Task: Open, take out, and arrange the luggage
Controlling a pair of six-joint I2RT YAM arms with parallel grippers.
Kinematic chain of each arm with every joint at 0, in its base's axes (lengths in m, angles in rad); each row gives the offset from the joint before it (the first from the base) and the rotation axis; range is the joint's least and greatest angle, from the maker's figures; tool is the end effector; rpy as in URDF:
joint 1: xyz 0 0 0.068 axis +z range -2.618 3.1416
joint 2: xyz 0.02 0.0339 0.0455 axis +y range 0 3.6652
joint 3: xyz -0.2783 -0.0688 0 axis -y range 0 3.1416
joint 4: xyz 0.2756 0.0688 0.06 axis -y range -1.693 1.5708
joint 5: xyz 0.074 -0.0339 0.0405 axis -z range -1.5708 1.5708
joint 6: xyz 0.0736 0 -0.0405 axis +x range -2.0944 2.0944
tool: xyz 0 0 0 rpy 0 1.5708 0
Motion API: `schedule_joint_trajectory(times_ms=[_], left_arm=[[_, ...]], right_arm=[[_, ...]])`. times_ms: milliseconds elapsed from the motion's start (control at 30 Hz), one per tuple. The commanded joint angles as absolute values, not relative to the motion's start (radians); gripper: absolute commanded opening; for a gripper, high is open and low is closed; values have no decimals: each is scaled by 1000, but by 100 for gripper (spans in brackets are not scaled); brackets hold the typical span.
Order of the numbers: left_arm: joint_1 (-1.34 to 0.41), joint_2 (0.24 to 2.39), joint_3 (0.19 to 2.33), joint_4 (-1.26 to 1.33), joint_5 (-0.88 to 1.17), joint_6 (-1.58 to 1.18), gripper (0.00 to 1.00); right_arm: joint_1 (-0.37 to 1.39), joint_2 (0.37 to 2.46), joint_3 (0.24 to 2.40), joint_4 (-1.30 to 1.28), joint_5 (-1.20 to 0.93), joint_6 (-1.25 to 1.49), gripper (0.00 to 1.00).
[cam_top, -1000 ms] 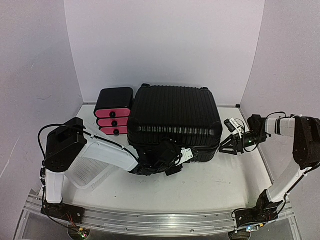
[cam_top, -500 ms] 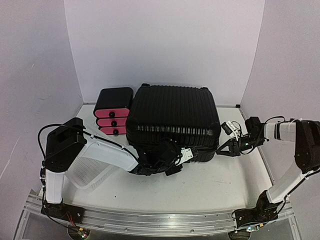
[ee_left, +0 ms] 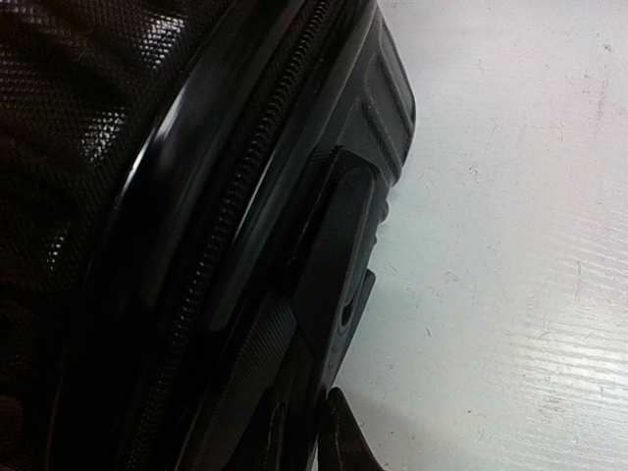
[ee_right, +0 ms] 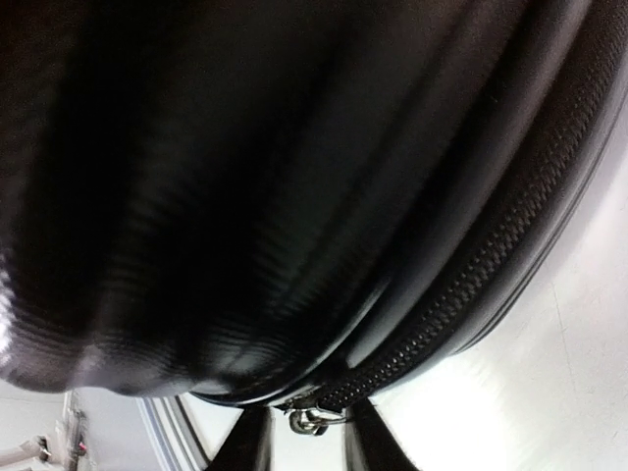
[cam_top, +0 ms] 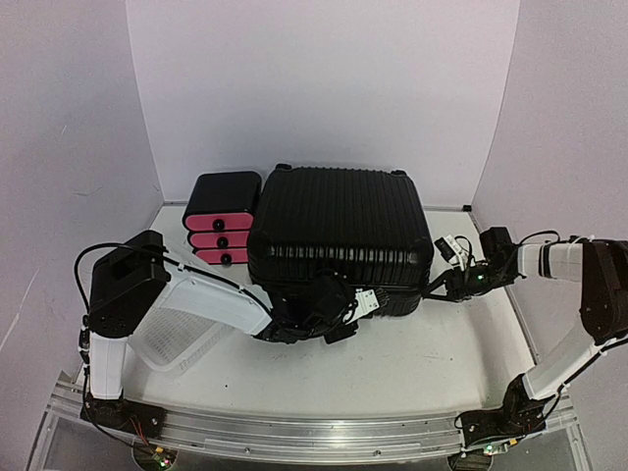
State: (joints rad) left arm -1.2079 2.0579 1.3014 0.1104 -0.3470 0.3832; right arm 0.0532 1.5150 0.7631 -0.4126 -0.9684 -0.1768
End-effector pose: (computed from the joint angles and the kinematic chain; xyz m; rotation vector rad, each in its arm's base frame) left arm 0.2031 -0.4644 0.1277 1.4144 1.6508 -0.0848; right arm 0.2888 0.0761 0.1407 -0.5370 2.3689 1.2370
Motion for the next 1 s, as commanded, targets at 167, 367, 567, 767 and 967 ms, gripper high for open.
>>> schedule_joint_trajectory(times_ms=[167, 367, 567, 767, 967], left_arm=[[-1175, 2045, 1305, 50, -480, 291, 0], [-1174, 2045, 1297, 49, -485, 288, 0], [-1177, 2041, 1286, 50, -484, 289, 0], [-1184, 2042, 1275, 49, -491, 303, 0], [-1185, 2046, 1272, 49, -486, 308, 0]], right_arm=[[62, 1504, 748, -110, -920, 72, 2], [62, 1445, 720, -107, -842, 74, 0], [62, 1397, 740, -234, -651, -133, 0], [60, 1395, 831, -423, -468, -414, 0], [61, 1475, 916, -392, -406, -595, 0]])
